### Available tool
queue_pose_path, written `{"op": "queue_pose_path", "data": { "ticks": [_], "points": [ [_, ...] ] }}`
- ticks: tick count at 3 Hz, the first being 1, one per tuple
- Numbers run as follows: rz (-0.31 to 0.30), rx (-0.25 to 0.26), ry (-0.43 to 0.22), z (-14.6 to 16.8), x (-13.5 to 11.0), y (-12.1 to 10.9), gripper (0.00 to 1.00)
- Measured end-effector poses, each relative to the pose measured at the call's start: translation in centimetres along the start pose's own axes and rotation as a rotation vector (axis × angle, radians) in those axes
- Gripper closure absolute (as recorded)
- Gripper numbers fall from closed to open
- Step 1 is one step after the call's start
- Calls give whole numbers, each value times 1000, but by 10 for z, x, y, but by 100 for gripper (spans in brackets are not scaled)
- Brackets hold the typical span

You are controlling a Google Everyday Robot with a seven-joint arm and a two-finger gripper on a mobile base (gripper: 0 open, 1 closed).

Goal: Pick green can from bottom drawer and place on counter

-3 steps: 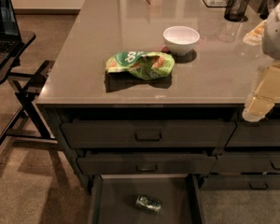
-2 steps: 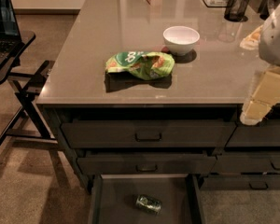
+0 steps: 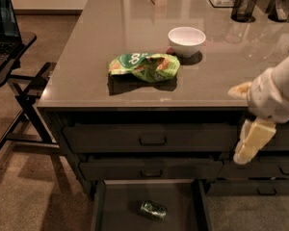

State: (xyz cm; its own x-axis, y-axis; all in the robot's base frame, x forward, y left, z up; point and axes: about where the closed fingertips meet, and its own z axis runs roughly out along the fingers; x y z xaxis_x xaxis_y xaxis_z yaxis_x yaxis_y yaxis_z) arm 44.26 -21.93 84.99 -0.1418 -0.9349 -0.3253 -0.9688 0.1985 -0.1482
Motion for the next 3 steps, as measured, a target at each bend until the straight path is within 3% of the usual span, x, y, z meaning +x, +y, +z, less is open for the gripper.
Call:
{"op": "queue_pose_path", "data": {
  "ticks": [1, 2, 3],
  "points": [
    [-37, -2, -8, 5, 2, -1, 0],
    [-29, -10, -4, 10, 3, -1, 0],
    [-3, -33, -12, 47, 14, 2, 0]
  ]
}}
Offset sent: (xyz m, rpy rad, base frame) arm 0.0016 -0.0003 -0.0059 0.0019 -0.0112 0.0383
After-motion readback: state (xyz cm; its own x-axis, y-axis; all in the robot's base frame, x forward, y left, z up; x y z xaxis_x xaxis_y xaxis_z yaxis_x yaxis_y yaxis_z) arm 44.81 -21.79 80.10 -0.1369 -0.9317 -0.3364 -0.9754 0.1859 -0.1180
